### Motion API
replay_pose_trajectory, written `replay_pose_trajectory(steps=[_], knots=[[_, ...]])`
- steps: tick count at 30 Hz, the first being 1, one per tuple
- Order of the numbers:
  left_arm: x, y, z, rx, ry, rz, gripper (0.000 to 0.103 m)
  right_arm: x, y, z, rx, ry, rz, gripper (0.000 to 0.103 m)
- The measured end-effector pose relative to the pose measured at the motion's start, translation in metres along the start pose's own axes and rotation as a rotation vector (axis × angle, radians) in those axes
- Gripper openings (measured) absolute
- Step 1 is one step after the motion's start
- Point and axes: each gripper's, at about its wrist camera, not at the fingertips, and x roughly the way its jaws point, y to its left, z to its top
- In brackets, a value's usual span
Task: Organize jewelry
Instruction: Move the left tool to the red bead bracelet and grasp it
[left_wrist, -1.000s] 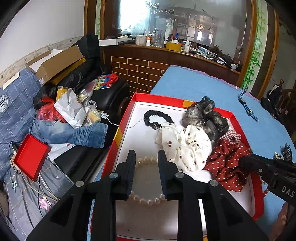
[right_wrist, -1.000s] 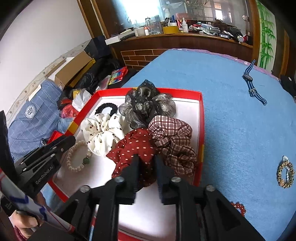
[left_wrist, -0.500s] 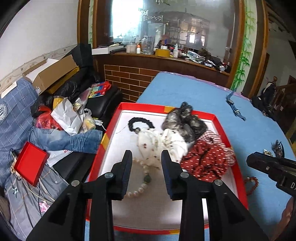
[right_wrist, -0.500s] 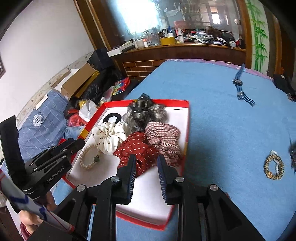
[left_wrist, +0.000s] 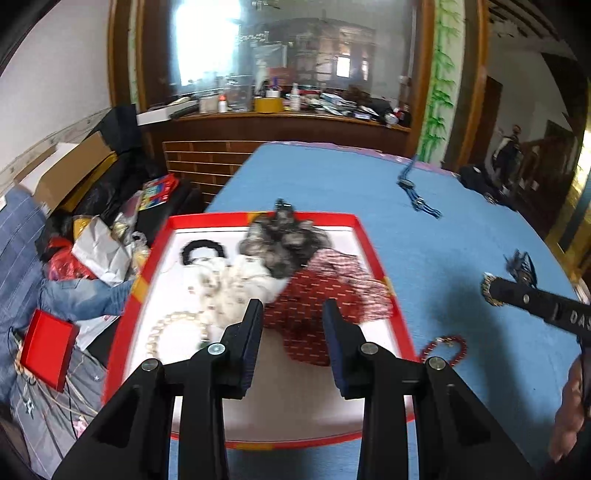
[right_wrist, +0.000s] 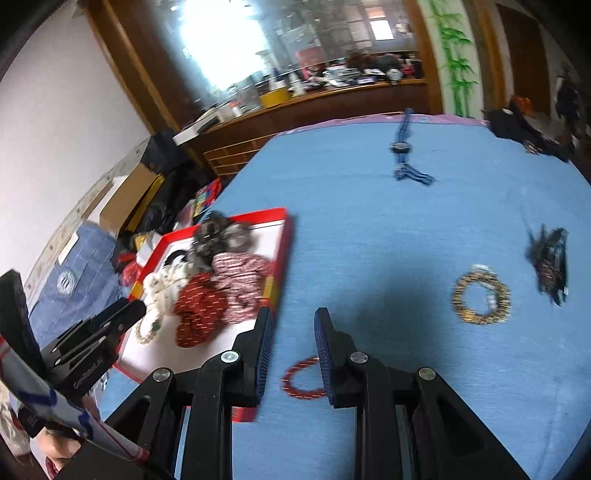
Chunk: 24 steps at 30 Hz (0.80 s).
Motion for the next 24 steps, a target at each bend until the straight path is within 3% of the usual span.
replay_pose_trajectory(steps=[7, 12, 14, 17, 19, 24], knots=[[0.013, -0.048, -0.004, 0.088, 0.080, -0.107, 0.032, -0.019, -0.056, 0.001, 0.101, -0.024, -0.033, 0.026], [0.030, -0.091, -0.009, 0.172, 0.202, -0.267, 0.032, -0.030, -0.091, -0.002, 0.167, -0.038, -0.042, 0.025], [0.036, -0.107, -0.010, 0.212, 0.236, -0.290, 0.032, -0.034, -0.103, -0.003, 0.191, -0.044, -0.048, 0.025], [0.053, -0.129, -0.010, 0.282, 0.303, -0.283, 0.031, -0.038, -0.120, -0.005, 0.220, -0.048, -0.055, 0.025], [0.067, -0.137, -0.009, 0.308, 0.346, -0.223, 0.029, -0.039, -0.127, -0.007, 0.237, -0.049, -0.054, 0.025], [0.087, -0.154, -0.012, 0.389, 0.406, -0.177, 0.022, -0.040, -0.145, -0.010, 0.272, -0.045, -0.048, 0.025]])
